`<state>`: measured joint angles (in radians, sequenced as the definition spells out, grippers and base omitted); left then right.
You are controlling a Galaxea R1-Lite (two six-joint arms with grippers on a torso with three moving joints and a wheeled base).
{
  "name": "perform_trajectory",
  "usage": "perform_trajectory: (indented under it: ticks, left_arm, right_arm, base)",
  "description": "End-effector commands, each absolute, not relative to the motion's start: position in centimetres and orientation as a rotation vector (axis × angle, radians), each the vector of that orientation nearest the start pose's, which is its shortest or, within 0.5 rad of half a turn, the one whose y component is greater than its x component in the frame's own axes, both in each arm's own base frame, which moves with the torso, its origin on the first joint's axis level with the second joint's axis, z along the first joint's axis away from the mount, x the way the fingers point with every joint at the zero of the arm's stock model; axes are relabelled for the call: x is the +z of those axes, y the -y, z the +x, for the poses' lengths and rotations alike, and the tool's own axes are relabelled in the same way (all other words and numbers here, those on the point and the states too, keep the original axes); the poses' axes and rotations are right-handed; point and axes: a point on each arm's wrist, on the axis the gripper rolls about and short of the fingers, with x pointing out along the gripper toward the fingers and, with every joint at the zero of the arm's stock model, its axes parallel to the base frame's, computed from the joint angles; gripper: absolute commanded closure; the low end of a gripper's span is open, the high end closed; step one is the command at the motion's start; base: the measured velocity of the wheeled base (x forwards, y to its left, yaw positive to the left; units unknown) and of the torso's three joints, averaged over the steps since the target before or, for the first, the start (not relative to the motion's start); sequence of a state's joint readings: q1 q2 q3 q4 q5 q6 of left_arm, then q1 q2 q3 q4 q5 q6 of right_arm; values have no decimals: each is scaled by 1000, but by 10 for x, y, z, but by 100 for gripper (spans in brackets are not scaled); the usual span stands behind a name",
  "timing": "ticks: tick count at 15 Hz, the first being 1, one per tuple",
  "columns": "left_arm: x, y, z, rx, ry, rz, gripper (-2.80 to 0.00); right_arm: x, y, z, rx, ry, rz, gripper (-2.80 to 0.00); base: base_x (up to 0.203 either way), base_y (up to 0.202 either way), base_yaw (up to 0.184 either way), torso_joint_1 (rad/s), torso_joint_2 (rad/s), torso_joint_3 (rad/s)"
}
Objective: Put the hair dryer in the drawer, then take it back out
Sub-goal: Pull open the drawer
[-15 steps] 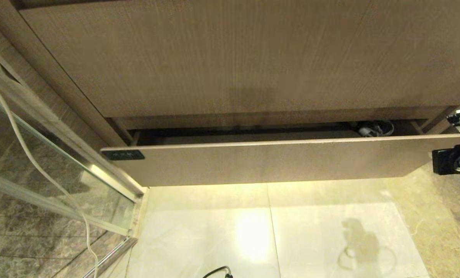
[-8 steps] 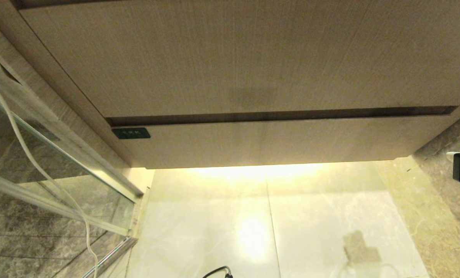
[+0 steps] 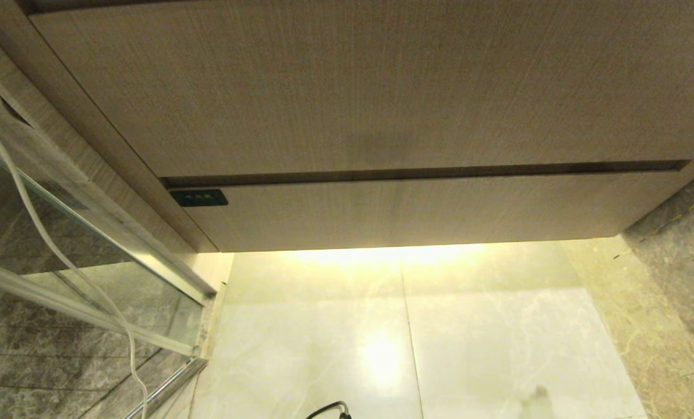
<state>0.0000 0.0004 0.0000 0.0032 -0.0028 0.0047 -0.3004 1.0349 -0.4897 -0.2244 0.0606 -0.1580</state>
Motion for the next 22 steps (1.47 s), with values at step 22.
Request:
perform_trajectory:
  ticks: [22]
  left_arm:
    - [75, 0, -23, -3, -3, 5, 0]
  right_arm:
    - [75, 0, -23, 11, 0, -34, 0]
  base:
    - [0, 0, 0, 0, 0, 1]
